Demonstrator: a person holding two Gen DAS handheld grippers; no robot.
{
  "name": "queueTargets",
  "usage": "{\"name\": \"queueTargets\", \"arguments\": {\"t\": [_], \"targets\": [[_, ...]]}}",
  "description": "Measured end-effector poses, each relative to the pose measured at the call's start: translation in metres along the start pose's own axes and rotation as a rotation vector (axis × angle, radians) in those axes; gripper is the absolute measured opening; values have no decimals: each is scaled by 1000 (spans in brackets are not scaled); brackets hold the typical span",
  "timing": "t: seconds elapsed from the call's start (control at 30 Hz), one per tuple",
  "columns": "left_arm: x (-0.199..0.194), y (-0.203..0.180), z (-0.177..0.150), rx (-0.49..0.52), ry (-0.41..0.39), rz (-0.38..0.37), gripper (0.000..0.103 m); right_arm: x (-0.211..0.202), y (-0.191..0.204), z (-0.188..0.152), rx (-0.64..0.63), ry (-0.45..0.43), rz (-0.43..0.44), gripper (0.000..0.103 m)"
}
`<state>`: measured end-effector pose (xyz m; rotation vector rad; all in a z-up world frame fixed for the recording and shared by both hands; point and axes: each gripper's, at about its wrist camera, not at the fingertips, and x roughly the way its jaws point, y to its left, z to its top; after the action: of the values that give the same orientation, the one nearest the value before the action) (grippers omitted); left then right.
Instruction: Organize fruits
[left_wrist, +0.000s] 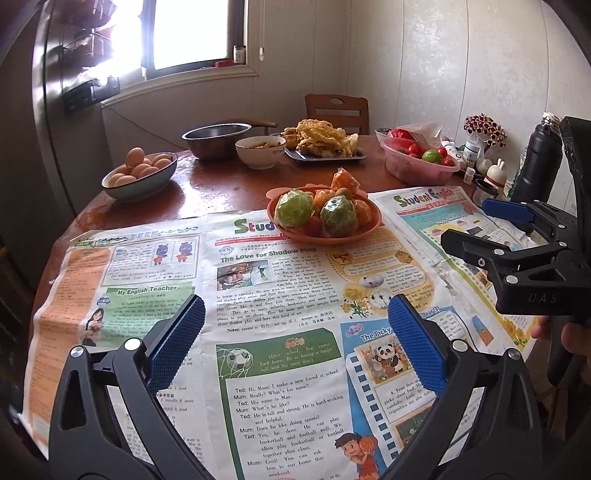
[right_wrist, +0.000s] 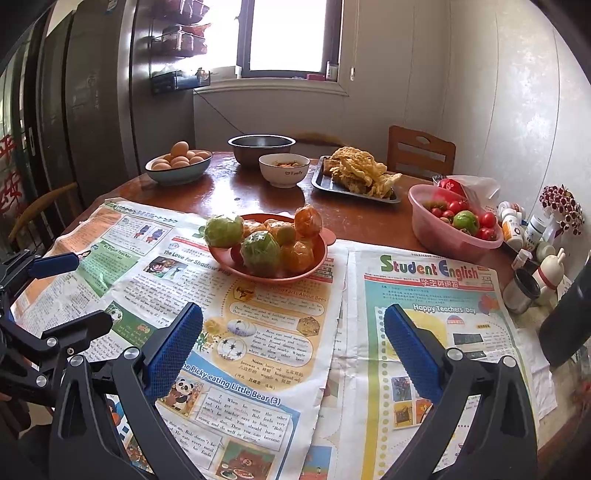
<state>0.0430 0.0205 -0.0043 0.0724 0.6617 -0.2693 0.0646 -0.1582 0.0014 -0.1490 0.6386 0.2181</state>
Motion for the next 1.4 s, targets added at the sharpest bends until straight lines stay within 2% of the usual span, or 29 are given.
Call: {"name": "queueTargets", "arguments": {"t": [1.4], "targets": [[-3, 10, 5, -65, -18, 90, 94, 4, 2, -2, -14, 3, 3, 99]]}}
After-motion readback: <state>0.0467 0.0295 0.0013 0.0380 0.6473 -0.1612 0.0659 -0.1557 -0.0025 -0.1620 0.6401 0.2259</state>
